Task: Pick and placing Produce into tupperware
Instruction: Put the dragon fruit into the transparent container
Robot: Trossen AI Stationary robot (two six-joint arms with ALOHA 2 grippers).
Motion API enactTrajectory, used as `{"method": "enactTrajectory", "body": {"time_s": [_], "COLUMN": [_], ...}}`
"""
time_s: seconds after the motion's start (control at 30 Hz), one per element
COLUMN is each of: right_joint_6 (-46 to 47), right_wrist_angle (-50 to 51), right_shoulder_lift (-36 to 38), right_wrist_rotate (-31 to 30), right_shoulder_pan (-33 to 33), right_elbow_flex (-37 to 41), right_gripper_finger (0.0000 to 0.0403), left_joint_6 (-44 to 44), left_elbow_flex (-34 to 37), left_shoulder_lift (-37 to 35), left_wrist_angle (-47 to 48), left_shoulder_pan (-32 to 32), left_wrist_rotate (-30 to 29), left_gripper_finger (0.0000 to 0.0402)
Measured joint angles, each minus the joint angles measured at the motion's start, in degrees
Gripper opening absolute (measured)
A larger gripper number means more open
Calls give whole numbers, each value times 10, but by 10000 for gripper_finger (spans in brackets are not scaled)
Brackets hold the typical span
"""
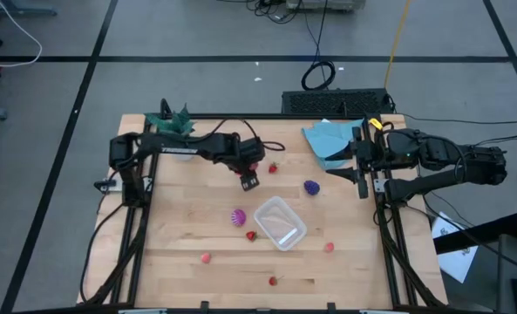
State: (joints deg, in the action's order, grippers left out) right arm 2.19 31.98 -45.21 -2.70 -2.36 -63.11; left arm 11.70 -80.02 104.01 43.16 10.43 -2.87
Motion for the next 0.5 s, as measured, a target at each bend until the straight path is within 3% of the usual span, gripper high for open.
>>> {"method": "enactTrajectory", "body": {"time_s": [0.27, 0.5], "right_joint_6": [-3, -2], "right_wrist_angle": [-12, -26], "right_shoulder_lift": [0, -5], "right_wrist_rotate": [0, 0], "right_shoulder_pan": [0, 0], "right_elbow_flex": [0, 0], "right_gripper_finger": [151, 151], "left_joint_6": [50, 53], "left_elbow_flex": [-2, -83], "left_shoulder_lift": [-29, -1], "left_wrist_angle": [-70, -63], "left_shoulder_pan": [-90, -162], "left_wrist_rotate": [15, 12], "left_gripper_finger": [234, 235]}}
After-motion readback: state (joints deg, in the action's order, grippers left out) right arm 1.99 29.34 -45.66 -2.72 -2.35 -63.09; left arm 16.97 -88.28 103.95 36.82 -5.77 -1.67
